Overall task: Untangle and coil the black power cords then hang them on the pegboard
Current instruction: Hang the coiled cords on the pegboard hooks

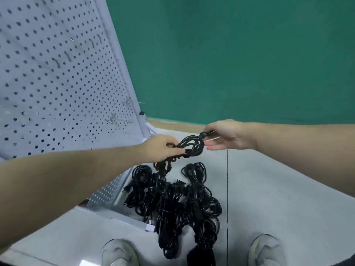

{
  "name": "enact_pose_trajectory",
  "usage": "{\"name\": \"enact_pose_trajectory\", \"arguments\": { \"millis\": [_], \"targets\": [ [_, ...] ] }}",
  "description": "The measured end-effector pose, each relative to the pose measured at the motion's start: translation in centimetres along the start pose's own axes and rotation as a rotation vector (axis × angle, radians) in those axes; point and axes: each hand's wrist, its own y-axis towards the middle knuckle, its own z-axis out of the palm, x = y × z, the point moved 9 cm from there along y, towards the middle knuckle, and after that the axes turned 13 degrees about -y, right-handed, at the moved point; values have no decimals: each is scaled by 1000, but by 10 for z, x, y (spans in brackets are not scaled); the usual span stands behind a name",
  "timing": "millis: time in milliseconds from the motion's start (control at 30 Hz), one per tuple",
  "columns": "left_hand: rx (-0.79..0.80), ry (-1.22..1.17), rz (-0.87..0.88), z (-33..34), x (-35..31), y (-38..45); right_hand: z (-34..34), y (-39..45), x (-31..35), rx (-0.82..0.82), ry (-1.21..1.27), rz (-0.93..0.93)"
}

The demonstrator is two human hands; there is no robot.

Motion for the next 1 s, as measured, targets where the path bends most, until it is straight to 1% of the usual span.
{"name": "enact_pose_trajectory", "arguments": {
  "millis": [100, 167, 233, 300, 433, 500, 567, 700, 800, 900, 1000],
  "targets": [
    [106, 126, -62, 21, 39, 30, 18, 44, -14, 54, -179, 57],
    [132, 231, -76, 32, 60, 46, 32, 72, -30, 78, -254, 103],
    [165, 347, -69, 44, 77, 62, 46, 97, -49, 95, -282, 135],
    [197, 412, -90, 54, 93, 78, 57, 113, -61, 102, -276, 135],
    [231, 527, -164, 61, 125, 100, 56, 134, -84, 61, -292, 151],
    [240, 514, -210, 60, 138, 104, 52, 140, -96, 67, -330, 168],
    [226, 480, -219, 58, 142, 108, 48, 145, -103, 85, -369, 177],
    [131, 362, -159, 60, 134, 120, 38, 161, -106, 28, -393, 138],
    [81, 218, -118, 73, 124, 129, 38, 173, -119, -11, -424, 130],
    [114, 88, -159, 99, 123, 137, 44, 182, -135, 11, -524, 139],
    [192, 116, -163, 133, 120, 144, 45, 187, -146, 24, -627, 164]
  ]
}}
